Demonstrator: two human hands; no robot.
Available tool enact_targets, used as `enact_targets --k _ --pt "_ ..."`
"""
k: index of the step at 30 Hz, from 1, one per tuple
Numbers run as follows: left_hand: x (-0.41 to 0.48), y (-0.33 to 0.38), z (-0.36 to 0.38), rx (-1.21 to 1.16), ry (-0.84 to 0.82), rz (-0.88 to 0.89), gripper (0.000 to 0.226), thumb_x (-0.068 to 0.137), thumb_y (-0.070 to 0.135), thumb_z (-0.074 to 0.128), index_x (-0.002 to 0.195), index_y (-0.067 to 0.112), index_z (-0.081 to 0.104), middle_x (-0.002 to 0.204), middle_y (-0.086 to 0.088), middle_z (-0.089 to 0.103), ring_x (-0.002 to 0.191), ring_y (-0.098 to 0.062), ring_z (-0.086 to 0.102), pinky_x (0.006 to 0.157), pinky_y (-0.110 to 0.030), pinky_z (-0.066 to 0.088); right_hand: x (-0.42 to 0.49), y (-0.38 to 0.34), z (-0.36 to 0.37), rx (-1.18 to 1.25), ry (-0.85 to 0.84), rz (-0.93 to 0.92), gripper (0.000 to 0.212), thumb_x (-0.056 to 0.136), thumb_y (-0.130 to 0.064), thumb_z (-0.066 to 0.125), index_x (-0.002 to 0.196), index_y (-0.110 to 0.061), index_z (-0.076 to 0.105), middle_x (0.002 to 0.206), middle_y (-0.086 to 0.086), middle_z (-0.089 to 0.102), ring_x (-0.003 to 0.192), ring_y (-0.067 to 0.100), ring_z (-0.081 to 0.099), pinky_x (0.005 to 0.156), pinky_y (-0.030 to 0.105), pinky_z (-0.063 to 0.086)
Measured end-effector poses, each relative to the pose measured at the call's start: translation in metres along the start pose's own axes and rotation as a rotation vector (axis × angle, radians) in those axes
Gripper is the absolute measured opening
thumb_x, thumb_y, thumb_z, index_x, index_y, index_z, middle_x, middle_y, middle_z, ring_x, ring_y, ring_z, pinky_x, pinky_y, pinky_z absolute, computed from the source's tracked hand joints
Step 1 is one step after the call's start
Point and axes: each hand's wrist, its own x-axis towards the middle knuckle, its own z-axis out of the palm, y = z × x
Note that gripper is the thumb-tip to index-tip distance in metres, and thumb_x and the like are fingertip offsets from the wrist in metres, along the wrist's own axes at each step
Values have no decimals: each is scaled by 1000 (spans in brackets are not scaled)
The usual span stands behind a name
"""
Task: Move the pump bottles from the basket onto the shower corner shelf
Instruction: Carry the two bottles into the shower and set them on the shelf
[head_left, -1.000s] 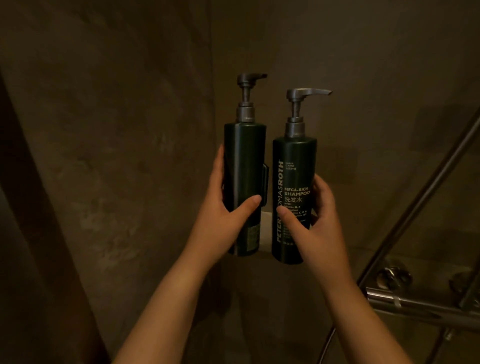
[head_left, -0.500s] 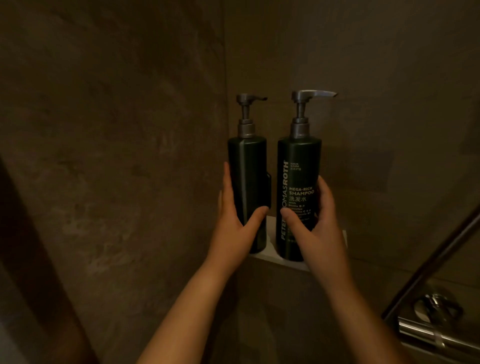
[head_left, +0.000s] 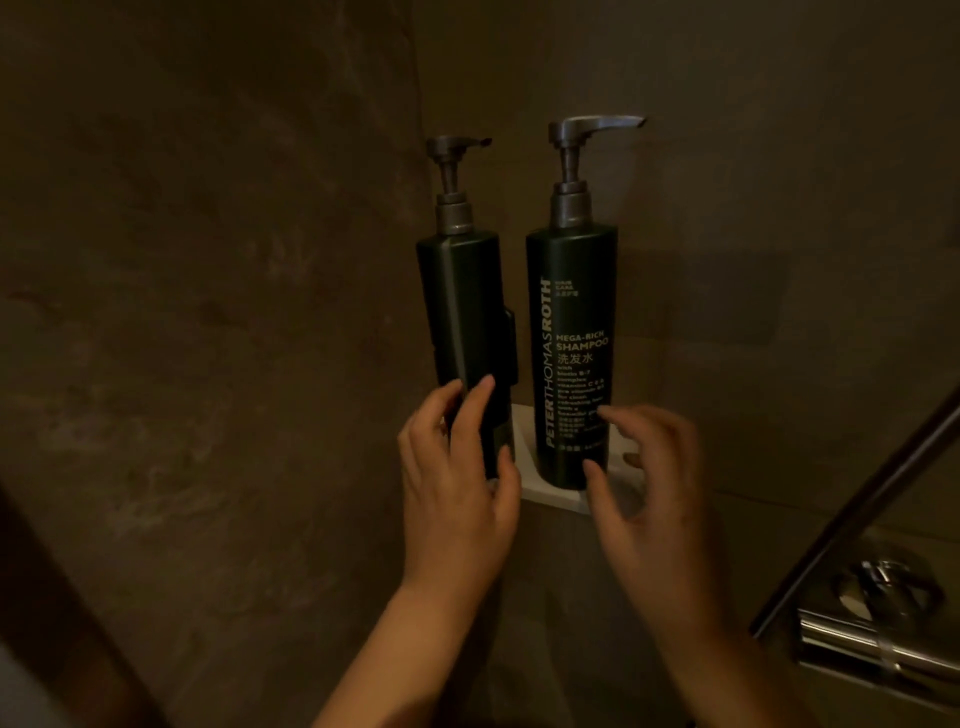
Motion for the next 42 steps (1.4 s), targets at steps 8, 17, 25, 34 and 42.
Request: enact_targets --k 8,17,25,34,42 --pt "0 -9 6 66 -20 -12 63 76 9 70 132 23 44 126 -3 33 114 -4 26 90 -17 34 4 -1 -2 -83 -111 -65 37 82 -21 58 119 -24 55 111 -9 44 97 -4 41 81 3 41" --pt "9 -12 8 42 -122 -106 55 82 19 65 134 20 45 126 5 28 115 2 22 89 -7 23 13 -2 7 -160 -306 -38 55 88 -34 54 140 -32 34 132 -12 36 110 0 44 82 14 38" --pt "14 -14 12 -3 -212 -156 52 91 33 50 140 20 36 137 8 21 122 5 11 95 -9 13 26 -2 15 -171 -405 -75 60 92 -38 48 146 -30 23 145 -8 28 127 6 35 90 16 33" --pt "17 -17 12 6 -303 -207 56 95 39 41 145 20 25 144 5 16 133 -7 13 107 -29 18 35 -2 27 -204 -478 -108 64 92 -41 45 148 -27 17 147 -1 26 130 12 31 90 20 34" --pt "21 -21 14 17 -410 -273 60 96 46 34 148 20 18 149 7 8 137 -10 9 112 -35 20 39 0 34 -197 -509 -104 63 93 -41 44 148 -30 15 147 2 24 129 16 33 89 24 37"
